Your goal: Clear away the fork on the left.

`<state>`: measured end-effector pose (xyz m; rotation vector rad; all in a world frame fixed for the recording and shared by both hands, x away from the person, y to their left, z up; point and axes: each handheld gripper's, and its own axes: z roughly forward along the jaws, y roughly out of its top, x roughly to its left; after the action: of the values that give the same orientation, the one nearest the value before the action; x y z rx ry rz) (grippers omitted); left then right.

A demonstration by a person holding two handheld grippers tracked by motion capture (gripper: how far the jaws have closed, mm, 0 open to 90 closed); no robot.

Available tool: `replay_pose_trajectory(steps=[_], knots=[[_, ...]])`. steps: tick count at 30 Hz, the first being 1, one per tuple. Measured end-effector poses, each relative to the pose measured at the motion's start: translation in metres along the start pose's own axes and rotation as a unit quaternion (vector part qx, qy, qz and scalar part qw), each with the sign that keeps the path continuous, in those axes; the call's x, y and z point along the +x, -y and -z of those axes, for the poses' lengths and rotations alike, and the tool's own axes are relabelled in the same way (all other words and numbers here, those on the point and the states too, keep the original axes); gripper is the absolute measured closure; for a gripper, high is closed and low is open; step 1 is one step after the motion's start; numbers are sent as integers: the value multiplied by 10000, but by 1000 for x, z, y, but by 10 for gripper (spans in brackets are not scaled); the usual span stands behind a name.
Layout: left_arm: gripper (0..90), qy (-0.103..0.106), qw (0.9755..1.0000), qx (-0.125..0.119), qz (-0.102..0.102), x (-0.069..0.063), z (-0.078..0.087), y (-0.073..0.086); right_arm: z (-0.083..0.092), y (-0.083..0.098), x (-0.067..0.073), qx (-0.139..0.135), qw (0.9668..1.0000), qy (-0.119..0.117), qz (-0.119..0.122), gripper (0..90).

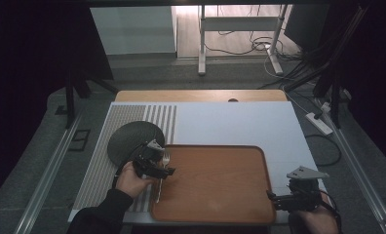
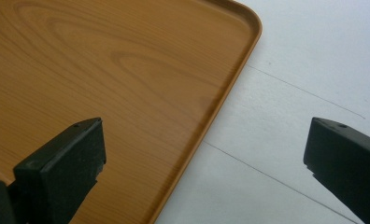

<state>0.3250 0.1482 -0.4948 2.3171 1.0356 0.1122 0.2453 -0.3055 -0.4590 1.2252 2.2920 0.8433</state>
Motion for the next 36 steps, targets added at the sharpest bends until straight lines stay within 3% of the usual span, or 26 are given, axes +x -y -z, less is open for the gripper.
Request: replay_pose_trajectory(steps=[2, 12, 18, 21, 26, 29, 36], knots=[[202, 86, 10000, -11, 6, 1, 1, 0, 0, 0, 0, -1, 10000, -3, 4, 0], [106, 106, 9999, -19, -31, 2, 4, 1, 0, 0, 0, 18, 10000, 1, 10, 0], [68, 199, 9997, -102, 78, 5, 8, 2, -1, 0, 0, 24, 10000, 2, 10, 0], [45, 267, 9992, -231, 203, 7, 11, 3, -1, 0, 0, 24, 10000, 3, 10, 0], [31, 281, 9984, -439, 228, 12, 17, 6, -1, 0, 0, 28, 10000, -1, -4, 0], [29, 415, 9970, -582, 306, 16, 22, 9, 0, 0, 0, 27, 10000, 0, -10, 0], [12, 295, 9959, -773, 361, 23, 33, 16, 0, 0, 0, 30, 10000, 7, -9, 0]])
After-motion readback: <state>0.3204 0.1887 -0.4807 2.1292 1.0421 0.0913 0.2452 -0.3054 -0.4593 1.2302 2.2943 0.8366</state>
